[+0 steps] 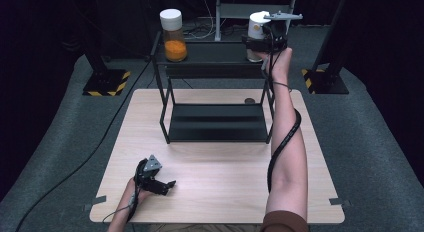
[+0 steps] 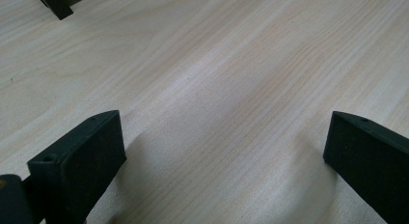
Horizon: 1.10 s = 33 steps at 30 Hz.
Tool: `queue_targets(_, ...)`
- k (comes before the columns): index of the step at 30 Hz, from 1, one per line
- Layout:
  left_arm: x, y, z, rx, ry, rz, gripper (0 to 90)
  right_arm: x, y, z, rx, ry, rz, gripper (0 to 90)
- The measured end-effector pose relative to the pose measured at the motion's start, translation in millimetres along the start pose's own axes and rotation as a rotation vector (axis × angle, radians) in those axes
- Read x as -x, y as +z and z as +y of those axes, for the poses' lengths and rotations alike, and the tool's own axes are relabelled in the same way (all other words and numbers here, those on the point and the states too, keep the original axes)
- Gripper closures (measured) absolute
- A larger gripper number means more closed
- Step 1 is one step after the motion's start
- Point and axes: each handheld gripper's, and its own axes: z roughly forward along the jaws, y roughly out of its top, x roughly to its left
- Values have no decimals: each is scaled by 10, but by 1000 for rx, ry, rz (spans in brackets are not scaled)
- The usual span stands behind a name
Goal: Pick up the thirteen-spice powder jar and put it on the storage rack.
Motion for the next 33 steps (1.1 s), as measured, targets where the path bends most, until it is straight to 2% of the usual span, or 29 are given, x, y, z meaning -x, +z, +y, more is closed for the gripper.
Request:
queue_targets(19,0,0,0,0,0,0,4,-31,-1,101,-42,-3,-12,295)
queue_targets(24,0,0,0,0,0,0,4,-39,-3,205,-103,-28,-11,154)
queue_targets(25,0,0,0,0,0,0,4,-30,-13,233,-119,-27,-4,102)
queue_targets(28,0,0,0,0,0,0,4,-41,-64,326,-172,-46,-7,26)
queue_targets(30,0,0,0,0,0,0,4,-93,-141,368,-188,-62,-30,5)
queue_targets(32,1,0,0,0,0,0,4,-106,-231,411,-199,-68,-26,0)
queue_targets(33,0,0,0,0,0,0,4,-138,-279,429,-204,-76,-41,0)
